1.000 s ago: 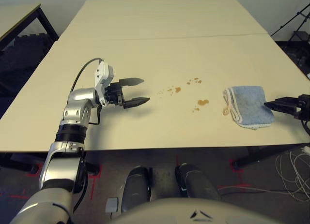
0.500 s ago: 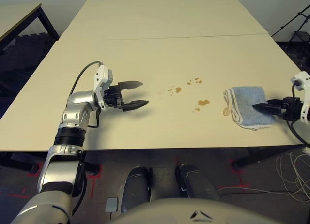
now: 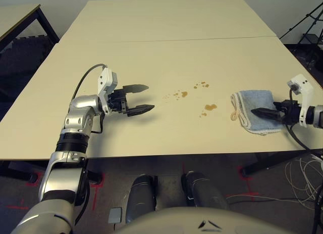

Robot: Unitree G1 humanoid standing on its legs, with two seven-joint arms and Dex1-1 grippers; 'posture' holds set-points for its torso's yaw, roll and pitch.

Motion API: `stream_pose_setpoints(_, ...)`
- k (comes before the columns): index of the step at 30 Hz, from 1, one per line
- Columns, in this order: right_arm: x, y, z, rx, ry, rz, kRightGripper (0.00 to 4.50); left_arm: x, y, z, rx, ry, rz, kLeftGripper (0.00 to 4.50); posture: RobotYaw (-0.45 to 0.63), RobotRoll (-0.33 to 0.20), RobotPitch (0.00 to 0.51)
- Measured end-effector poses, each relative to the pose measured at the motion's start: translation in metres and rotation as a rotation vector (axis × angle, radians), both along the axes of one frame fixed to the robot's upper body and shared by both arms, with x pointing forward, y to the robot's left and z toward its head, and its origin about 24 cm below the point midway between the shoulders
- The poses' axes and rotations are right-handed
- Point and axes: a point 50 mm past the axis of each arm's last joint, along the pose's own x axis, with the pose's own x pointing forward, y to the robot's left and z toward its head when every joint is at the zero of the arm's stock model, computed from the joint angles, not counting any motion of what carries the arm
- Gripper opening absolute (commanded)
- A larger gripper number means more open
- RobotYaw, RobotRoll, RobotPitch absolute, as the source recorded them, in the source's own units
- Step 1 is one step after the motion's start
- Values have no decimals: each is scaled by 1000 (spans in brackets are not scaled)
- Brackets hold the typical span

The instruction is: Wipe the water off the table with a rag.

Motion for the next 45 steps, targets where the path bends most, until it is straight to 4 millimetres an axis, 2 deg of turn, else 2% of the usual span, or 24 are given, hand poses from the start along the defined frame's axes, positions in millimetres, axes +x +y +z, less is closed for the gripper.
stream_pose_setpoints(7,2,-3,0,-40,-2,-42,620,0,2,1,9,-1,5,4500,-226,0,94)
stream_pose_setpoints(9,2,-2,2,-29,1,-46,14,0,3,1,13,-2,7,4500,-226,0,94)
stream_pose_setpoints(15,-1,1,13,55,10,-68,14,0,4,1,20,-2,9,4500,-227,0,95)
stream_pose_setpoints(22,-7,17,53,221,-32,-34,14,-1,6,1,35,-6,8,4500,-231,0,93)
stream_pose_setpoints(25,-10,24,57,239,-30,-32,14,-1,7,1,41,-7,7,4500,-233,0,92)
stream_pose_setpoints(27,-10,28,54,235,-24,-39,14,-1,8,1,48,-11,5,4500,-230,0,94)
stream_pose_setpoints(34,-9,46,19,200,15,-80,14,-2,10,1,59,-13,-6,4500,-216,0,97)
stream_pose_setpoints(40,-9,61,3,148,5,-46,14,-4,14,3,74,-7,2,4500,-206,0,100)
stream_pose_setpoints(45,-11,94,-4,170,-21,25,14,-6,16,0,76,6,4,4500,-203,0,103)
